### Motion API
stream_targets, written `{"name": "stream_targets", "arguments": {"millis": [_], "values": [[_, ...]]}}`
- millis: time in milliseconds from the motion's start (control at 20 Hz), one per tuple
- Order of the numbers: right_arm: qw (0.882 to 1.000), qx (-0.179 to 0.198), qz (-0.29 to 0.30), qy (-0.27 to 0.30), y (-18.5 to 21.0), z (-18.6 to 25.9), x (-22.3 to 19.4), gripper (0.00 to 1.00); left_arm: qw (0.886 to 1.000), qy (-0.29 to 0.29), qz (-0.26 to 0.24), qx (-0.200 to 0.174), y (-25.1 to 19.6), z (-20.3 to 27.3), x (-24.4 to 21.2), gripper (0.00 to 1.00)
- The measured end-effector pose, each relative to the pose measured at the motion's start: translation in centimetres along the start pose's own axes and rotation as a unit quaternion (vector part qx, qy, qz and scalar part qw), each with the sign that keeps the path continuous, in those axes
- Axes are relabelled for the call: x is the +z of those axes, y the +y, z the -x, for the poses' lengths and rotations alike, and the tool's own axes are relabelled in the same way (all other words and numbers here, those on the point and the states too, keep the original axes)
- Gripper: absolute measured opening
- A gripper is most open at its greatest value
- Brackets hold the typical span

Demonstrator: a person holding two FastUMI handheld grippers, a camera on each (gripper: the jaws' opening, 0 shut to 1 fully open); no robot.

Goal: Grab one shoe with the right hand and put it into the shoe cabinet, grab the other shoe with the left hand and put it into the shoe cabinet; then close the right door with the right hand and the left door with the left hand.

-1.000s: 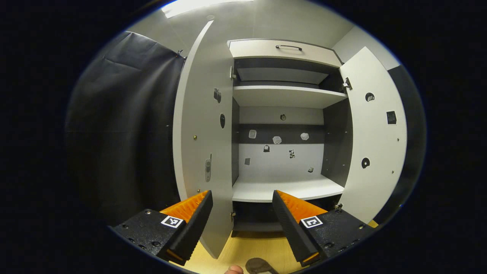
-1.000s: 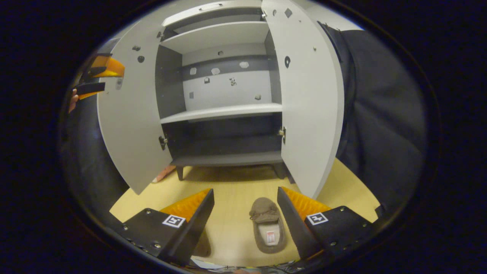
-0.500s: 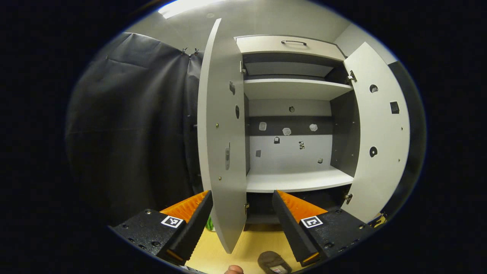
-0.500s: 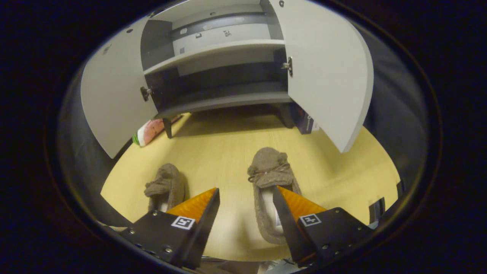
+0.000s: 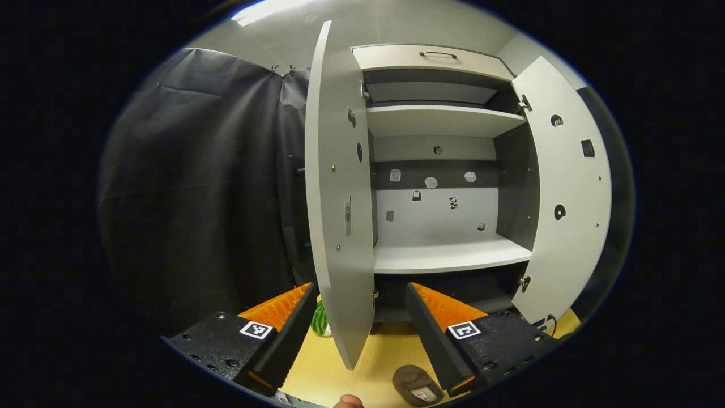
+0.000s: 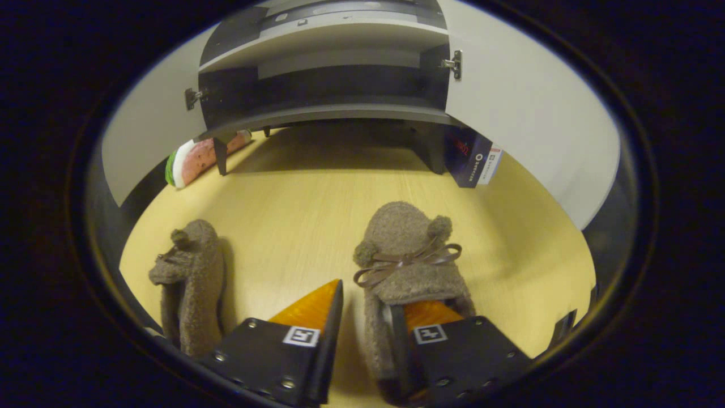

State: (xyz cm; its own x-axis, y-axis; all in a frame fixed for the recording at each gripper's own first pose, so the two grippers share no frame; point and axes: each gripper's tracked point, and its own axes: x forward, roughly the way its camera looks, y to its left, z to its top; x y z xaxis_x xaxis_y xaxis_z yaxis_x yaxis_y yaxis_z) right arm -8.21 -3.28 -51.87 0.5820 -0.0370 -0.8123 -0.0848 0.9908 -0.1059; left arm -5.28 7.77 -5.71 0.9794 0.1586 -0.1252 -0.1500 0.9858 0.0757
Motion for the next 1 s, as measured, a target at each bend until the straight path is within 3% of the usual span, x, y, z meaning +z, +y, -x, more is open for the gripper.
{"name": "stream_targets", "arguments": {"millis": [100, 250, 300, 650, 1000], "values": [[1.000, -0.008, -0.003, 0.008, 0.1, -0.3, -0.1, 0.14, 1.000, 0.003, 0.001, -0.004, -0.4, 0.0, -0.3, 0.96], [1.000, -0.017, 0.005, 0.019, 0.2, 0.1, 0.3, 0.15, 1.000, 0.014, 0.001, -0.013, -1.0, 0.1, -1.1, 0.96], [1.000, -0.015, 0.005, 0.015, 0.2, -0.3, 0.5, 0.00, 1.000, 0.018, 0.002, -0.016, -1.2, 0.2, -1.3, 0.96], [0.999, -0.005, -0.028, -0.013, -0.6, 2.3, 3.6, 0.02, 0.999, 0.029, 0.006, -0.027, -2.0, 0.4, -2.2, 0.96], [0.996, 0.009, -0.027, -0.080, -0.8, 6.9, 10.8, 0.02, 0.999, 0.031, 0.016, -0.039, -2.8, 0.2, -2.4, 0.96]]}}
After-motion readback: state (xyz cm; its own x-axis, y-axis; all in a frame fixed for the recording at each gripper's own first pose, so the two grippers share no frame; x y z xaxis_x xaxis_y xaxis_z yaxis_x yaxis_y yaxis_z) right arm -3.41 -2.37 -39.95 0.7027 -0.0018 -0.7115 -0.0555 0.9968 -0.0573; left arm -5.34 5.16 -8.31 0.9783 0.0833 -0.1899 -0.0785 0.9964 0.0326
